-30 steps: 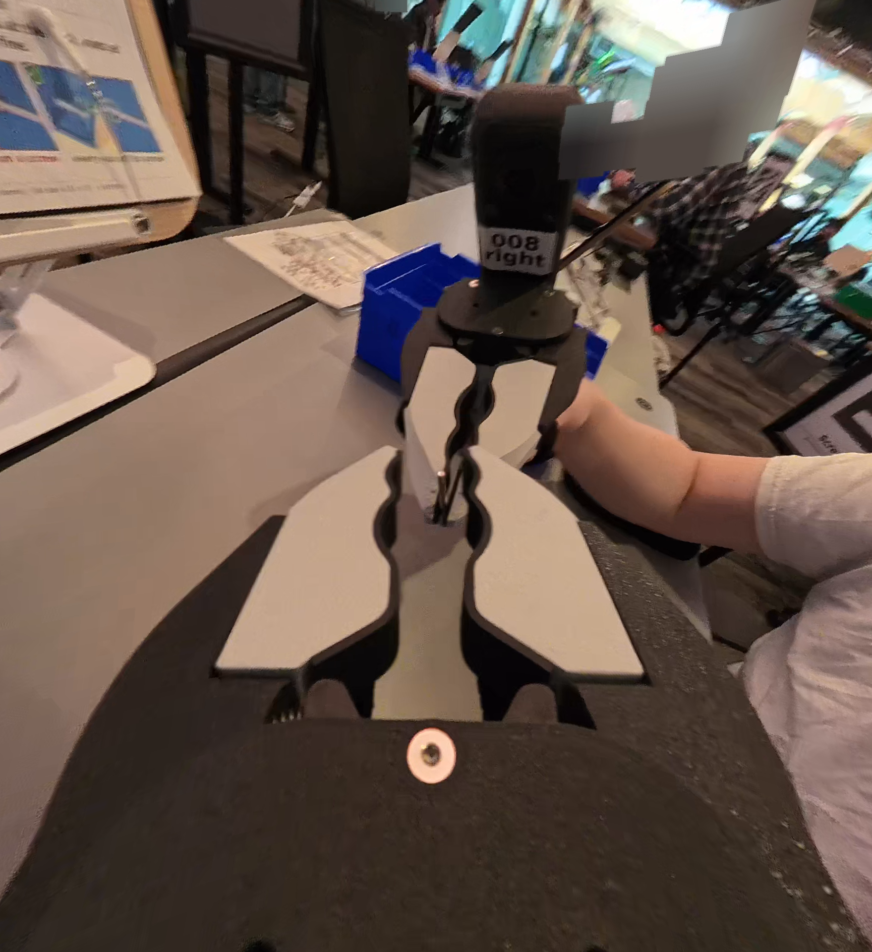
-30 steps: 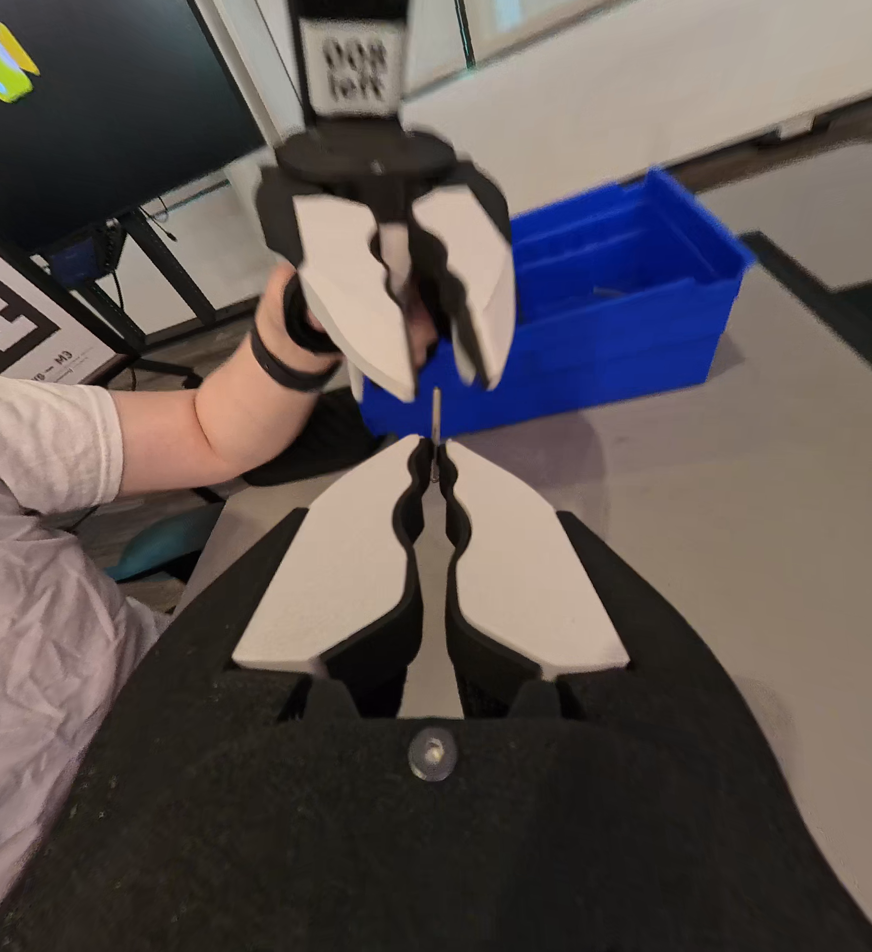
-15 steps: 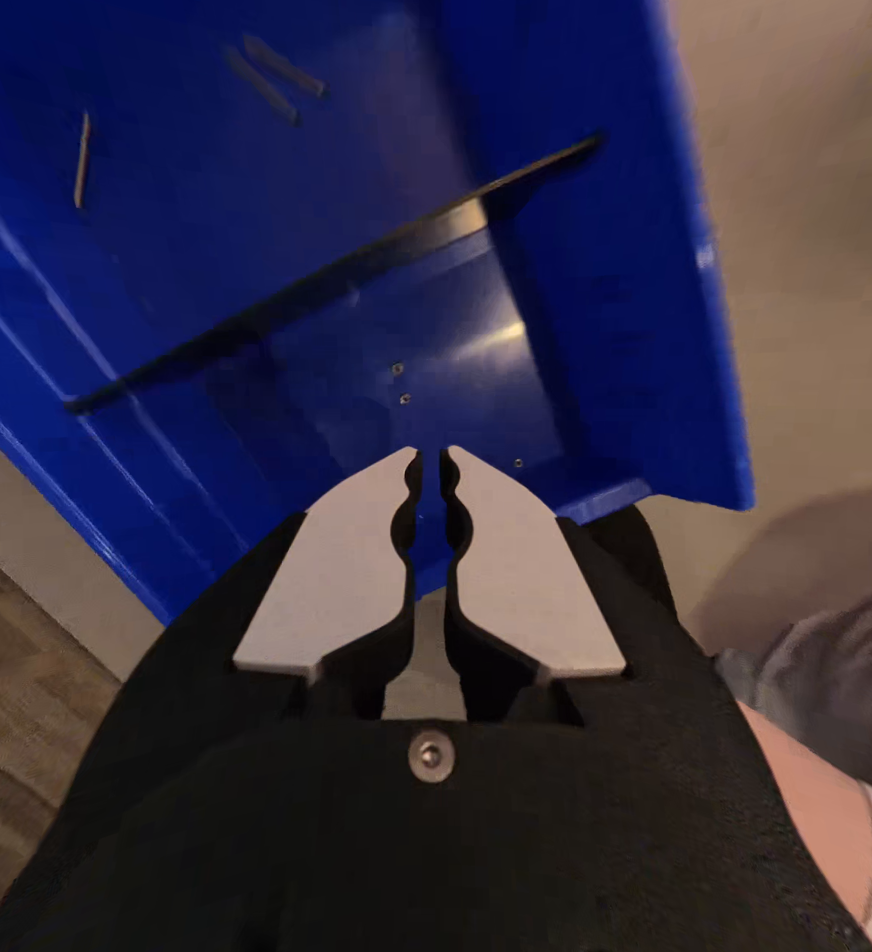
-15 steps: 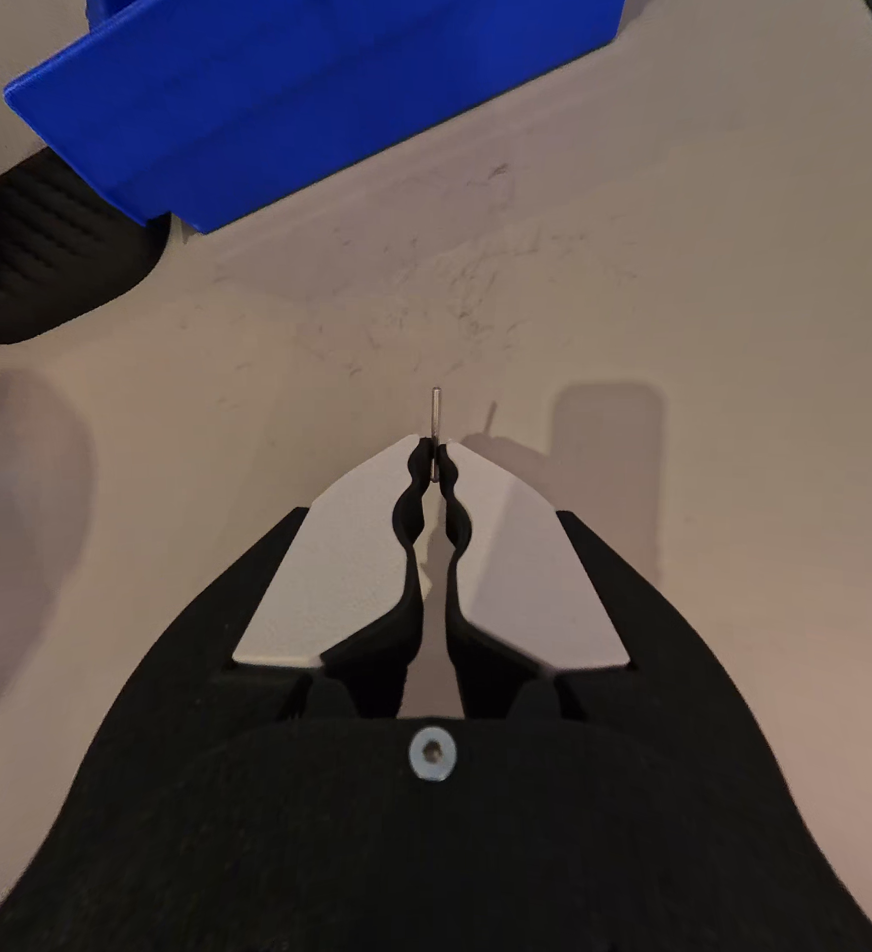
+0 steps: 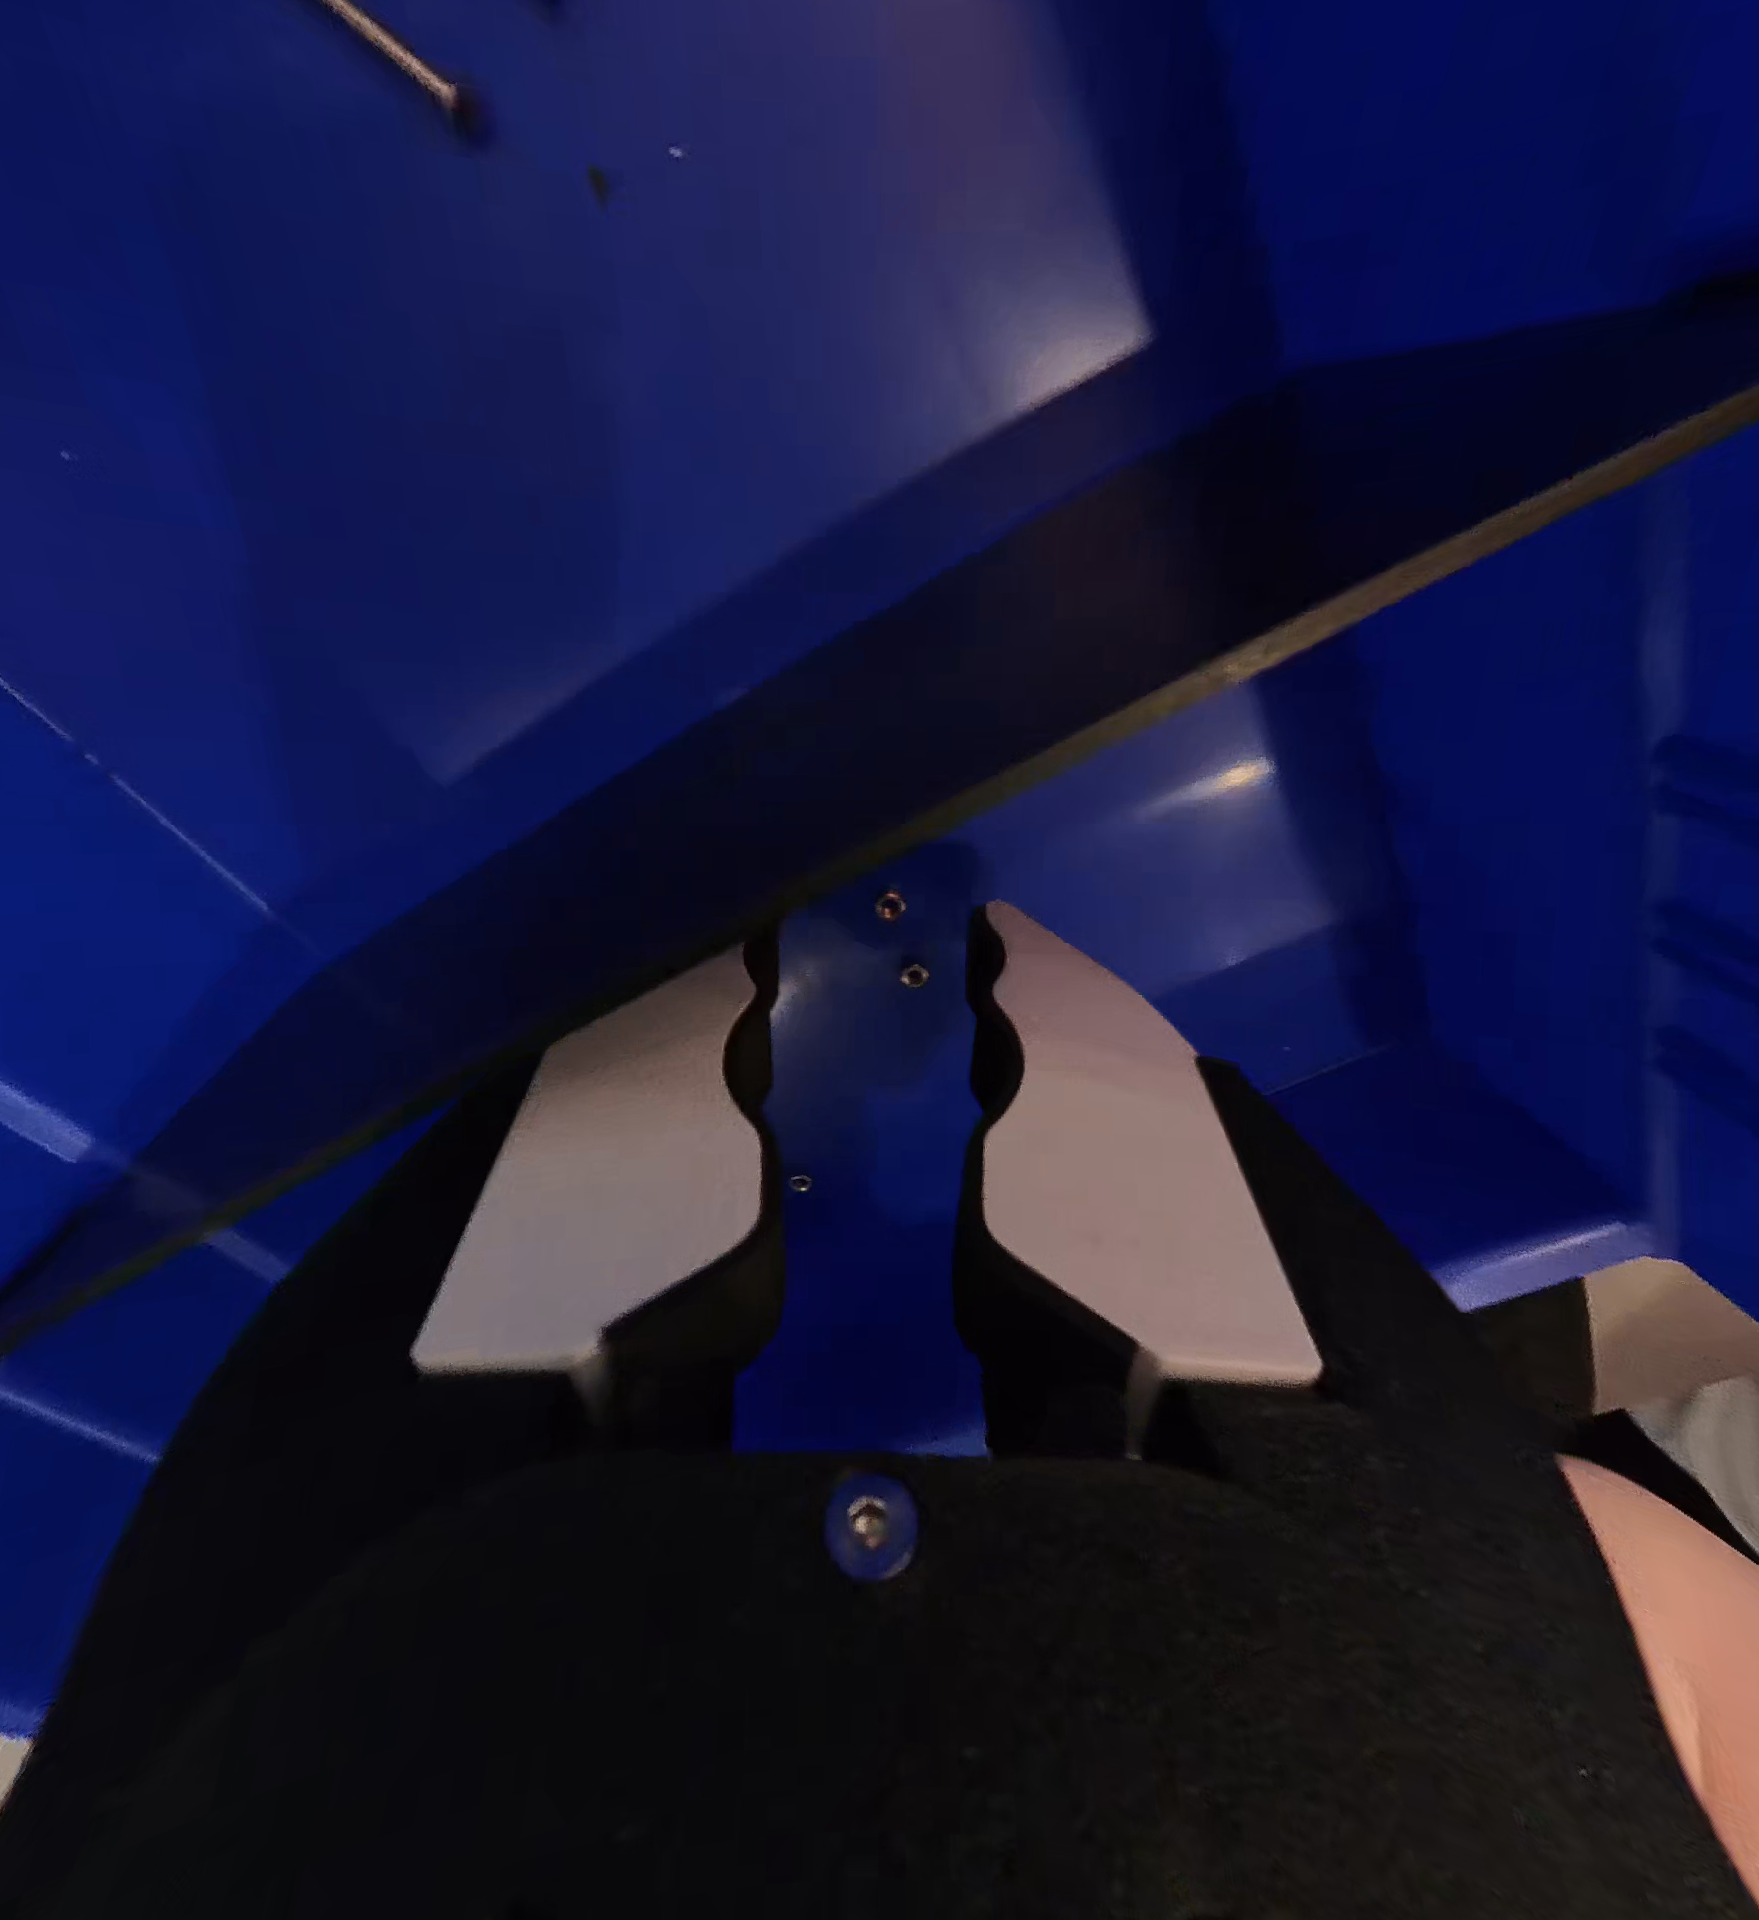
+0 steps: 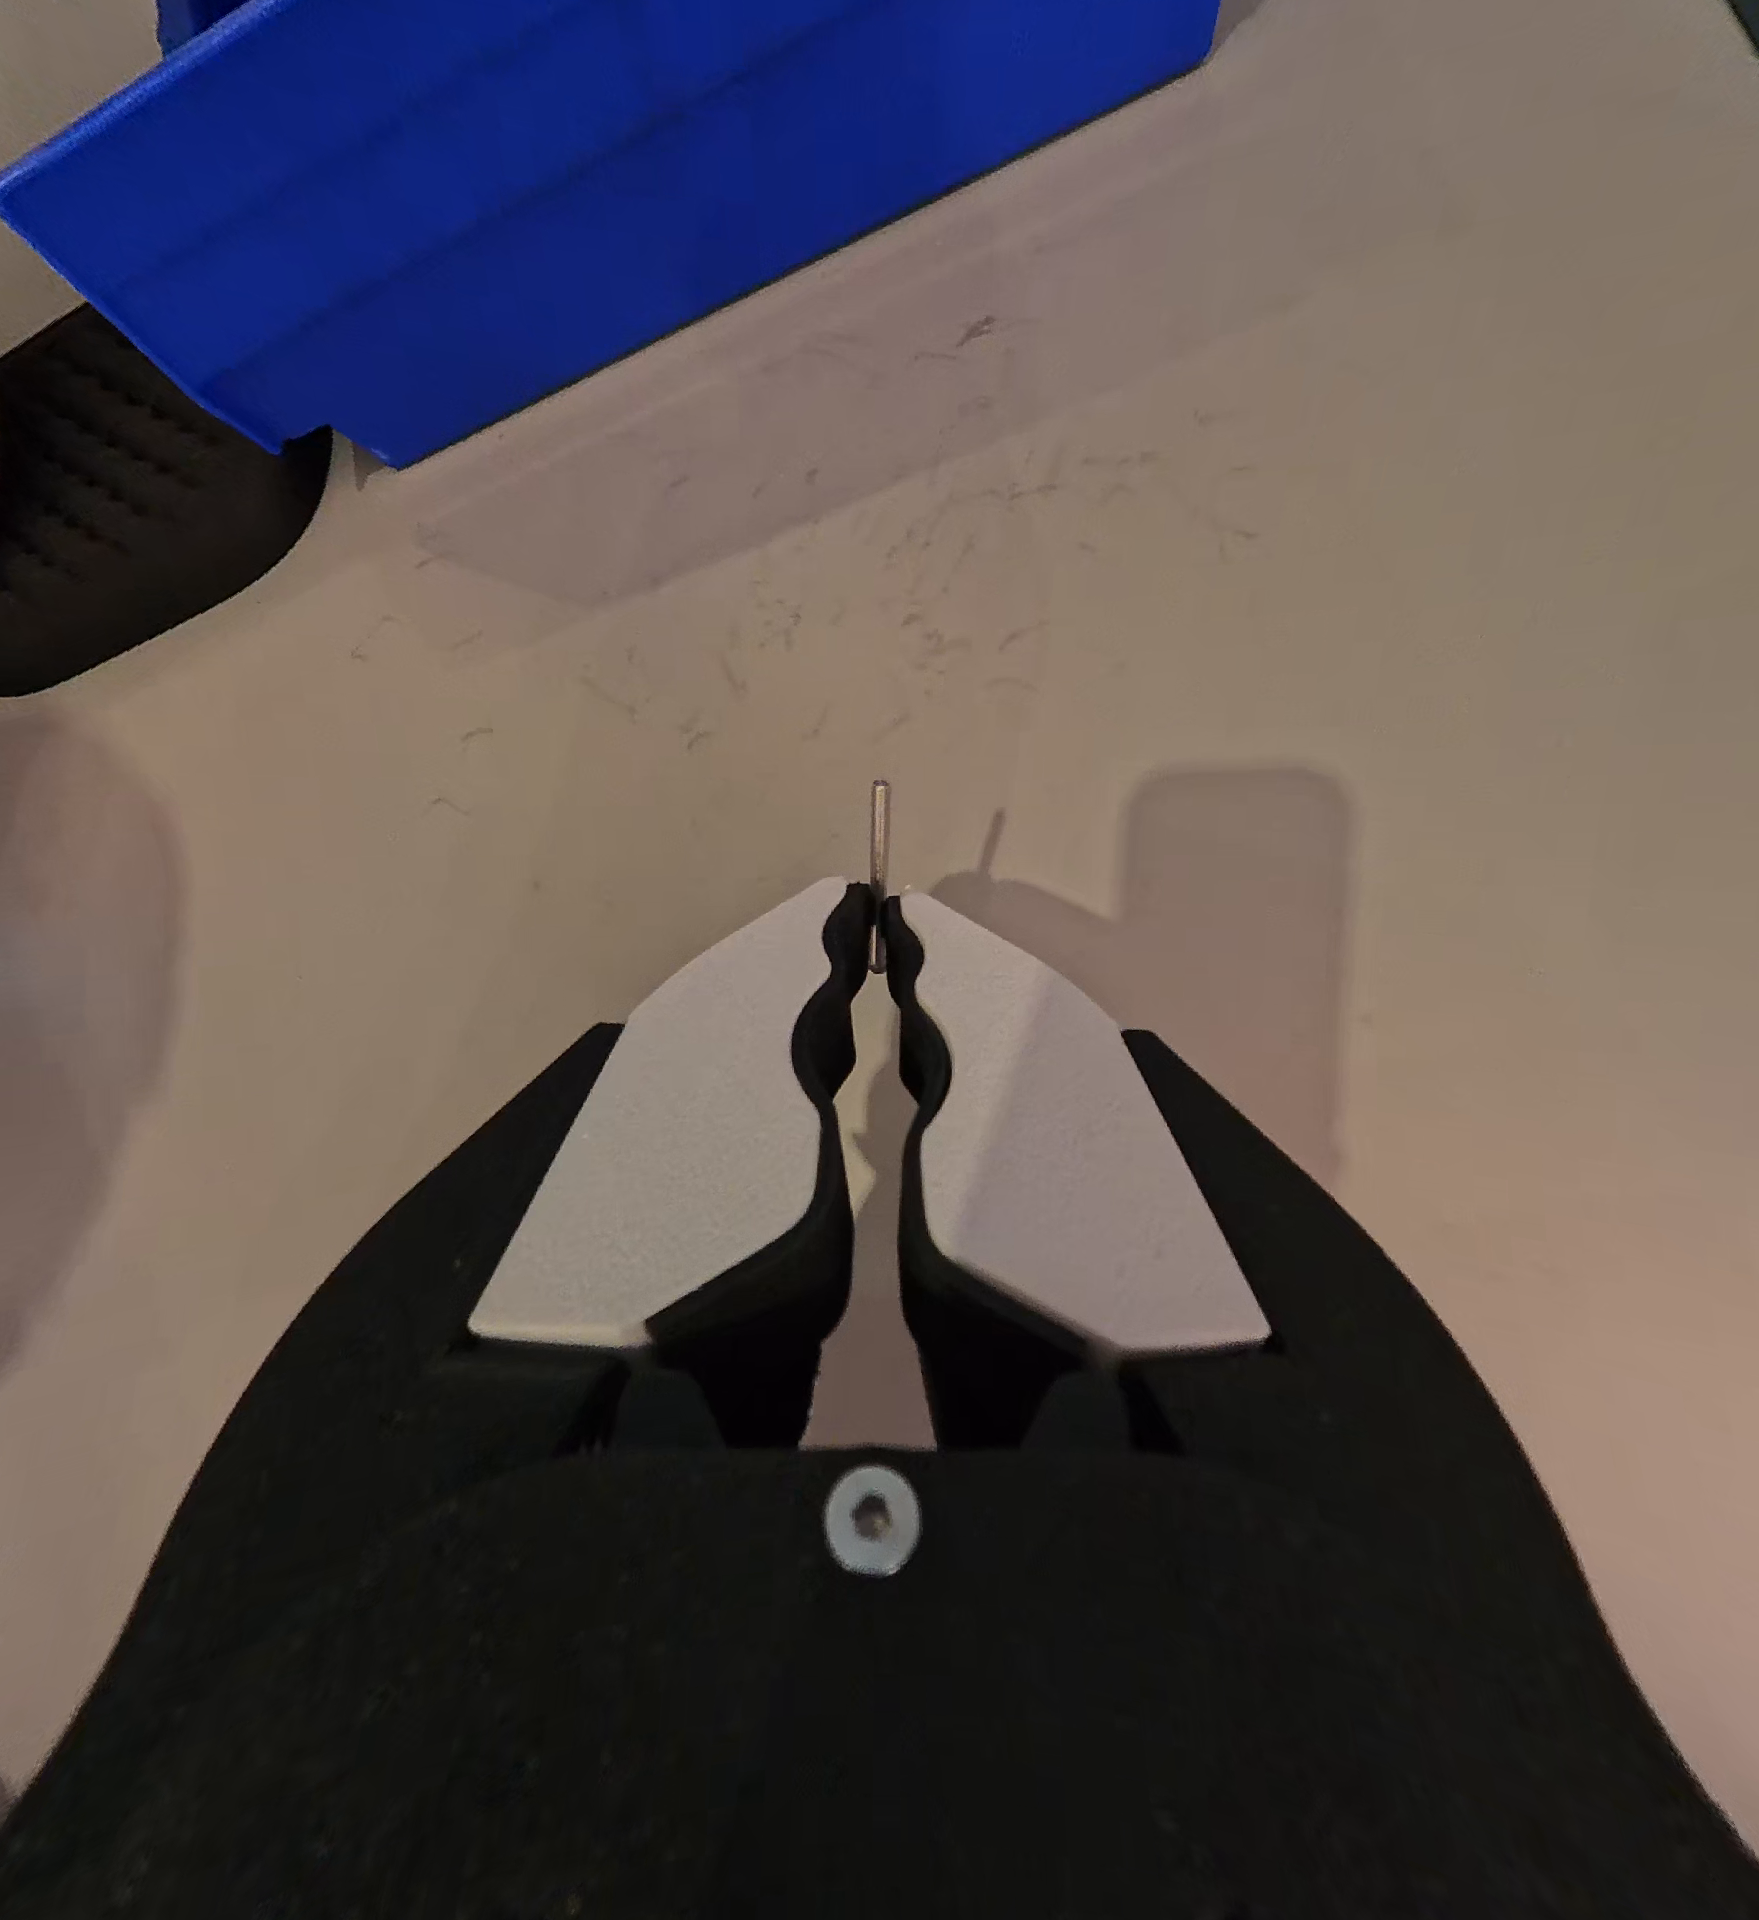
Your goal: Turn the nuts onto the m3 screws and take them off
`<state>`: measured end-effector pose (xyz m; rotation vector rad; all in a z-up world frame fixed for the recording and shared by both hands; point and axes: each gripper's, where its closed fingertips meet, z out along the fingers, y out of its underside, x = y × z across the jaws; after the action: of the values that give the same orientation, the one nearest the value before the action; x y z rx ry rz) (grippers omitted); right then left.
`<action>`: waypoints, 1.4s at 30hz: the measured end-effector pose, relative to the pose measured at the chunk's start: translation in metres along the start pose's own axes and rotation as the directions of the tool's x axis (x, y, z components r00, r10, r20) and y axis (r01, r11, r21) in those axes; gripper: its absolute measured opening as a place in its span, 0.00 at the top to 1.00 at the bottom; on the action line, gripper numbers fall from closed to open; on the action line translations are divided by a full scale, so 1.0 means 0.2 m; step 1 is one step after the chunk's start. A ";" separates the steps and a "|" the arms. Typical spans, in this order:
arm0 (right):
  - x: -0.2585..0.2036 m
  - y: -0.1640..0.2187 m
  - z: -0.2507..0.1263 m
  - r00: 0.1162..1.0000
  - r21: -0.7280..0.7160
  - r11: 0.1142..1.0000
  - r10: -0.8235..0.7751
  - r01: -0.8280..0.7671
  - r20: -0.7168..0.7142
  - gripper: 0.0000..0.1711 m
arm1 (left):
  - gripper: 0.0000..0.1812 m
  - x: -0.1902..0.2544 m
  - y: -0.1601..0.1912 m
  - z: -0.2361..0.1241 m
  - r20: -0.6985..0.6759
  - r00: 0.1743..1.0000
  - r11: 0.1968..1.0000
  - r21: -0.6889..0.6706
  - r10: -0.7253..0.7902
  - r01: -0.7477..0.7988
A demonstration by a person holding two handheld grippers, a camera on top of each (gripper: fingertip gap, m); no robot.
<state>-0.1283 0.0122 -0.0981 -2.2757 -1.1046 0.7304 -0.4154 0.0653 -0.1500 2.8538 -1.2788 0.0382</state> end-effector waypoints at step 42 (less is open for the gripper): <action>-0.01 0.01 0.00 1.000 -0.025 0.999 -0.022 0.022 0.000 0.98 | 0.89 0.00 0.01 0.02 0.040 0.999 0.999 -0.030 -0.031 0.032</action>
<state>-0.1288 0.0090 -0.0991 -2.2805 -1.1428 0.7115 -0.4174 0.0646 -0.1542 2.8621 -1.2294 -0.0381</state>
